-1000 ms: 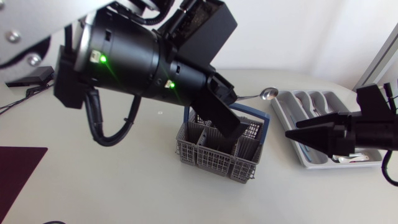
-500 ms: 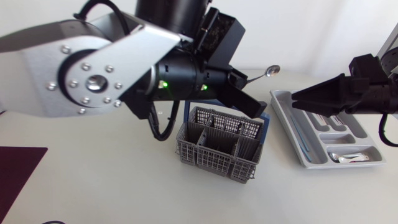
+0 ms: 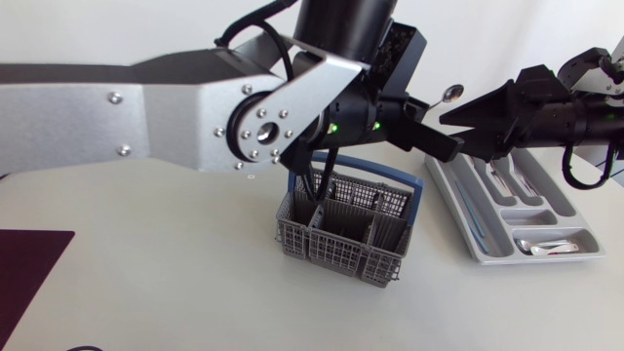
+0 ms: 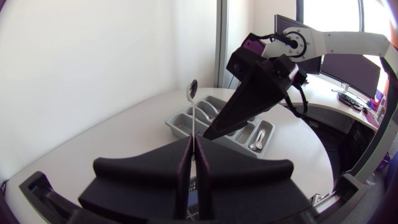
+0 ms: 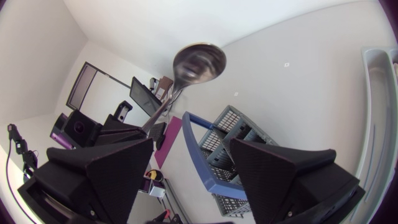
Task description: Sort the cutlery from the basket into the organizer compartments.
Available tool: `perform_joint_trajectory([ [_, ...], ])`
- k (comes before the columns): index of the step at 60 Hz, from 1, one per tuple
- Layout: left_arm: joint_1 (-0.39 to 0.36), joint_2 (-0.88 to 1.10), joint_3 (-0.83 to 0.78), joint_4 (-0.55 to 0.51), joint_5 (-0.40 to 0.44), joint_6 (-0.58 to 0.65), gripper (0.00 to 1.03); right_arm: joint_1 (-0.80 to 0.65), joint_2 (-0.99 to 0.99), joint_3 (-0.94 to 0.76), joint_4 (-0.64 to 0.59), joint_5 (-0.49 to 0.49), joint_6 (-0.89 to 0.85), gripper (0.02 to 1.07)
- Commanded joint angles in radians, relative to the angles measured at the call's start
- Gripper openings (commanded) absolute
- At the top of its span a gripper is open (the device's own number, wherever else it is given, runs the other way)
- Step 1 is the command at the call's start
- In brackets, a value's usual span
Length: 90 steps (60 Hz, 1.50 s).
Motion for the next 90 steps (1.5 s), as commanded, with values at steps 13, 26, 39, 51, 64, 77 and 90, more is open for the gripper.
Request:
perform_joint_trajectory([
  [13,-0.009,0.07,0.06,0.034,-0.013,-0.039,0.03,0.001,0.063,0.078,0.056,-0.052,0.123,0.74],
  [26,-0.009,0.079,0.052,0.054,-0.013,-0.046,0.03,0.009,0.075,0.084,0.096,-0.063,0.163,0.46],
  [39,-0.009,0.084,0.049,0.063,-0.014,-0.05,0.03,0.023,0.075,0.087,0.097,-0.074,0.18,0.35],
  [51,-0.018,0.088,0.047,0.071,-0.02,-0.05,0.03,0.031,0.076,0.093,0.102,-0.091,0.193,0.3],
  [64,-0.023,0.09,0.038,0.078,-0.023,-0.052,0.03,0.027,0.075,0.095,0.134,-0.092,0.221,0.26],
  [77,-0.032,0.097,0.038,0.084,-0.026,-0.05,0.04,0.029,0.055,0.09,0.189,-0.092,0.258,0.19],
  [90,-0.04,0.097,0.041,0.081,-0.028,-0.046,0.28,0.031,0.043,0.073,0.24,-0.088,0.289,0.17],
])
